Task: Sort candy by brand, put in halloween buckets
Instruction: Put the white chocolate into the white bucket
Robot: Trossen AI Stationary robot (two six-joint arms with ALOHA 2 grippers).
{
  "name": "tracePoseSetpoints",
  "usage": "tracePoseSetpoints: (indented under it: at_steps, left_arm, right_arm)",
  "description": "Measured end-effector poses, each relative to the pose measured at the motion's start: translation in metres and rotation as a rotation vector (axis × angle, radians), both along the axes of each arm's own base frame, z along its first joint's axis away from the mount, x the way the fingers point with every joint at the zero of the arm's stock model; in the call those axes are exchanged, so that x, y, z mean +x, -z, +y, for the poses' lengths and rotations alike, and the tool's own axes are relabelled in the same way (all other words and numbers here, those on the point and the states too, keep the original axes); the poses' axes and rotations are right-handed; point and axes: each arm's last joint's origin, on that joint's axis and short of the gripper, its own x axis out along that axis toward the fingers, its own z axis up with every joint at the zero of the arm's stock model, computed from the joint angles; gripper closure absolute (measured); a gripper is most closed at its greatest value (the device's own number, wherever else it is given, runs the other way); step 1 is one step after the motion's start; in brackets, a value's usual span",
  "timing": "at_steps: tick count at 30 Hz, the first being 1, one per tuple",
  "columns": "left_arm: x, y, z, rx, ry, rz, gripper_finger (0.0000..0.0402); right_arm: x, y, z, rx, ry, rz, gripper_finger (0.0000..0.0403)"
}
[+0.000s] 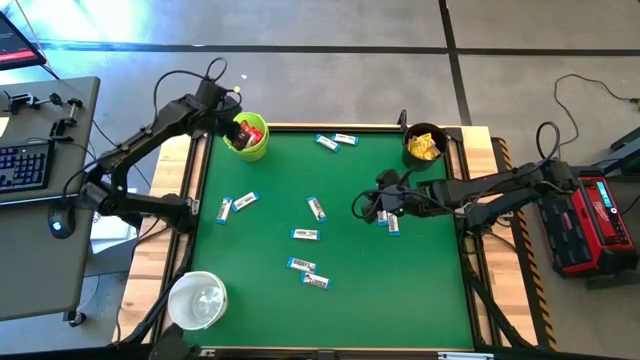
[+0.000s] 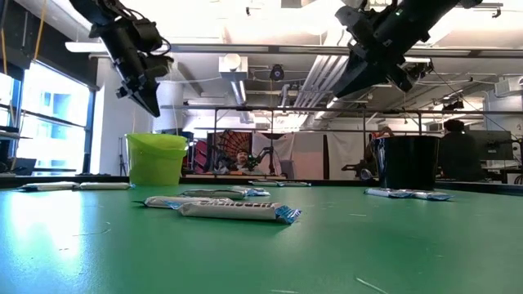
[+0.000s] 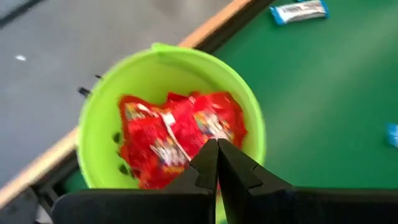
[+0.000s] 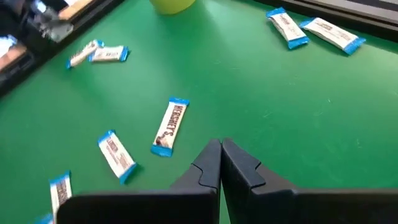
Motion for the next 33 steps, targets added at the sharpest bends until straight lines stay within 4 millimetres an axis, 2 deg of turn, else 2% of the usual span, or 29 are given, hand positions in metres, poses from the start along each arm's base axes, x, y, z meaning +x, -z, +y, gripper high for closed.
tracePoseSetpoints:
  at_steps: [5, 10, 17, 22, 26, 29, 33]
  left_arm:
    - [-0.006, -0.006, -0.011, -0.028, -0.008, -0.014, 0.0401]
    - [-0.007, -0.008, -0.012, -0.029, -0.076, -0.017, 0.0401]
    - [0.012, -0.004, -0.013, -0.028, -0.075, -0.049, 0.0401]
    - [0.024, -0.005, -0.02, -0.035, -0.015, -0.075, 0.0401]
    - [0.027, 0.002, -0.021, -0.039, 0.018, -0.107, 0.0401]
    - [0.029, 0.009, -0.022, -0.056, 0.118, -0.143, 0.0401]
    - [0.032, 0.011, -0.026, -0.014, 0.238, -0.095, 0.0401]
  right_arm:
    - [0.0, 0.0, -0.002, -0.003, -0.007, 0.007, 0.0403]
    - [-0.001, -0.001, -0.006, -0.076, 0.064, 0.003, 0.0403]
    - [0.0, -0.001, -0.018, -0.125, 0.033, 0.056, 0.0403]
    - [0.0, 0.0, -0.028, -0.118, 0.002, 0.082, 0.0403]
    - [0.0, 0.001, -0.033, -0.097, 0.003, 0.082, 0.0403]
    - [0.001, 0.002, -0.036, -0.096, 0.009, 0.085, 0.0403]
    - [0.008, 0.001, -0.036, -0.143, -0.033, 0.064, 0.0403]
